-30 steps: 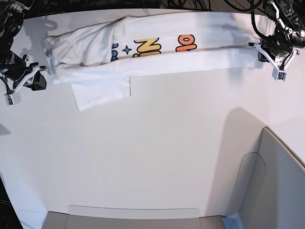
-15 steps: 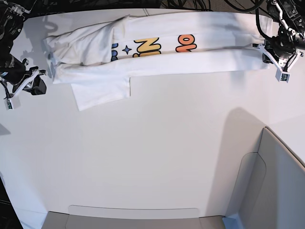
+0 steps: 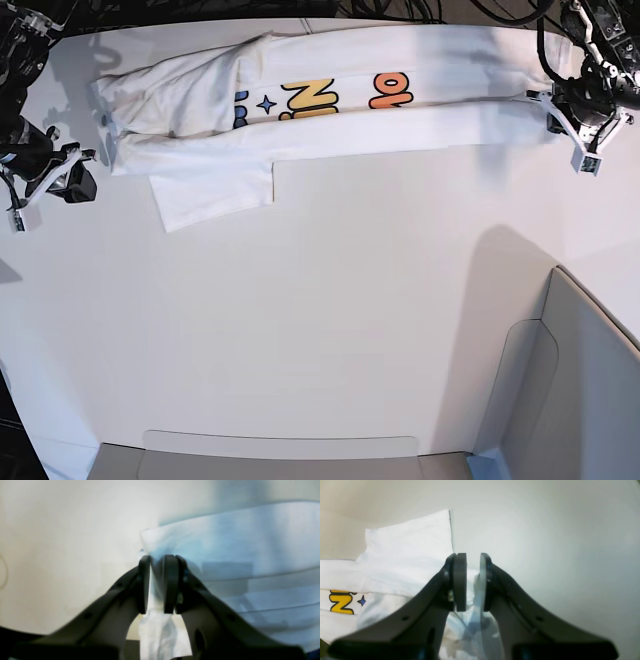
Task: Layout the t-shirt on the table in an organized manner, then fold the t-shirt properly
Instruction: 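Lay the folded edge down and open both grippers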
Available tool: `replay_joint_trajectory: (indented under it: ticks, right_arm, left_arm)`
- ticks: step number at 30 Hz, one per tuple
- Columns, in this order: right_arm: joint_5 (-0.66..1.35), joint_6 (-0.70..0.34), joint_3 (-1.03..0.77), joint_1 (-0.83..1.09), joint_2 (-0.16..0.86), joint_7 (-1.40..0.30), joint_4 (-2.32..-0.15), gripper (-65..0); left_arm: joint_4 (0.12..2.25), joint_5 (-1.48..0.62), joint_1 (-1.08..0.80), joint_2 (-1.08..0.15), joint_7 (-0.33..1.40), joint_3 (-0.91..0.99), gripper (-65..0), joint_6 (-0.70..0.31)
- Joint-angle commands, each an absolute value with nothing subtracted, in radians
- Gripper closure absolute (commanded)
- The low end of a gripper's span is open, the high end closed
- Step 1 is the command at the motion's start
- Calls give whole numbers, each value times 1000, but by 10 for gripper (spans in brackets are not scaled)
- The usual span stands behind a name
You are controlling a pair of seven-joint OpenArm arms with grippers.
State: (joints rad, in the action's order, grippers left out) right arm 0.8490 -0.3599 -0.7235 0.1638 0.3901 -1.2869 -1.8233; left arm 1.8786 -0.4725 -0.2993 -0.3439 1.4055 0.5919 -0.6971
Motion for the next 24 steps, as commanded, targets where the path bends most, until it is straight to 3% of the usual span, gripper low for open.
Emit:
replay_joint_trajectory:
  ticks: [1, 24]
  right_arm:
    - [865, -363, -730, 151, 410, -1268, -1834, -106]
    - [865, -363, -731, 151, 410, -1268, -1834, -106]
  left_arm:
    - [1897, -476, -317, -358, 1396, 582, -119, -698]
    - [1897, -383, -321, -414, 1396, 559, -120, -698]
